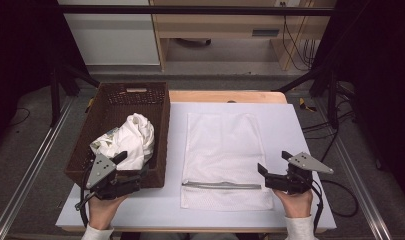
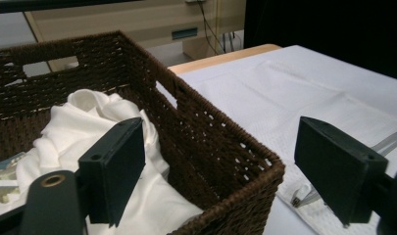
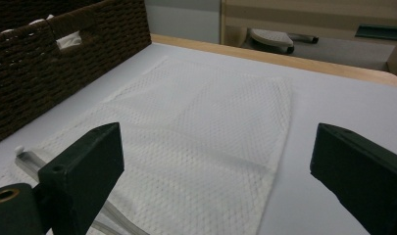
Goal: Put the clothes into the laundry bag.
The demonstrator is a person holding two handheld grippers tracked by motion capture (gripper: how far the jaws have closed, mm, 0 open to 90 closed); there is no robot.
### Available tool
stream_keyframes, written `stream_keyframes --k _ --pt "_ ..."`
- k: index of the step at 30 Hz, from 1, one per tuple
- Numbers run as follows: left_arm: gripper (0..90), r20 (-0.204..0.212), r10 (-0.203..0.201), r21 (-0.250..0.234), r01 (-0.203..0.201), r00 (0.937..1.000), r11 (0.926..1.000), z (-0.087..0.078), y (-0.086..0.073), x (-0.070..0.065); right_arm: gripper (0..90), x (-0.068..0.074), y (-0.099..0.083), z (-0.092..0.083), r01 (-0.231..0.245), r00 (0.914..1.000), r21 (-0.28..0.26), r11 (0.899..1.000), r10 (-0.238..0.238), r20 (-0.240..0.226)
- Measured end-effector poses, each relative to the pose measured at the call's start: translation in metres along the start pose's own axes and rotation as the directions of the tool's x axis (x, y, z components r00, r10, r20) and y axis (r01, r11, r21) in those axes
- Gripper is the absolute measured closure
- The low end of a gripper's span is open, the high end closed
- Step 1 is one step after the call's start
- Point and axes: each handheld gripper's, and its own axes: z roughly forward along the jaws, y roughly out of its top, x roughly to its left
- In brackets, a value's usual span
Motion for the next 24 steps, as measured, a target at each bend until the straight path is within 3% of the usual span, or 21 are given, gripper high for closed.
stream_keyframes --k 5,7,10,11,14,15,16,17,21,24 --pt "24.2 0.028 -0.007 -0.012 0.007 0.9996 0.9999 -0.001 0.001 -0.006 7.8 0.009 0.001 0.004 0.013 0.9994 0.009 1.000 -0.013 -0.031" --pt "28.1 0.077 -0.004 -0.003 0.004 0.9970 1.0000 0.001 0.002 -0.015 8.2 0.013 0.001 0.007 0.016 0.9989 0.018 1.000 -0.015 -0.046" --pt "32.5 0.108 -0.005 0.002 0.004 0.9942 1.0000 0.003 0.001 -0.023 8.9 0.021 0.000 0.013 0.033 0.9976 0.040 0.999 -0.031 -0.062" --pt "33.6 0.146 0.003 0.009 -0.004 0.9893 0.9999 0.007 0.001 -0.032 9.5 0.023 0.000 0.015 0.039 0.9969 0.046 0.998 -0.036 -0.070" --pt "39.6 0.180 0.003 0.015 -0.006 0.9837 0.9999 0.010 -0.001 -0.041 11.3 0.027 -0.001 0.018 0.045 0.9965 0.044 0.998 -0.042 -0.072" --pt "42.3 0.217 0.005 0.029 -0.011 0.9761 0.9995 0.014 -0.002 -0.050 12.7 0.029 -0.002 0.020 0.046 0.9956 0.047 0.998 -0.042 -0.084" --pt "43.9 0.217 0.005 0.029 -0.011 0.9761 0.9995 0.014 -0.002 -0.050 12.7 0.029 -0.002 0.020 0.046 0.9956 0.047 0.998 -0.042 -0.084" --pt "46.5 0.247 0.013 0.043 -0.024 0.9689 0.9988 0.019 -0.005 -0.059 13.9 0.030 -0.003 0.021 0.047 0.9956 0.050 0.998 -0.043 -0.083" --pt "53.4 0.268 0.021 0.074 -0.043 0.9631 0.9963 0.027 -0.010 -0.071 15.4 0.031 -0.005 0.023 0.042 0.9952 0.057 0.997 -0.036 -0.091" --pt "59.2 0.291 0.019 0.127 -0.059 0.9565 0.9901 0.043 -0.023 -0.083 18.2 0.036 -0.009 0.031 0.046 0.9936 0.088 0.995 -0.036 -0.107"
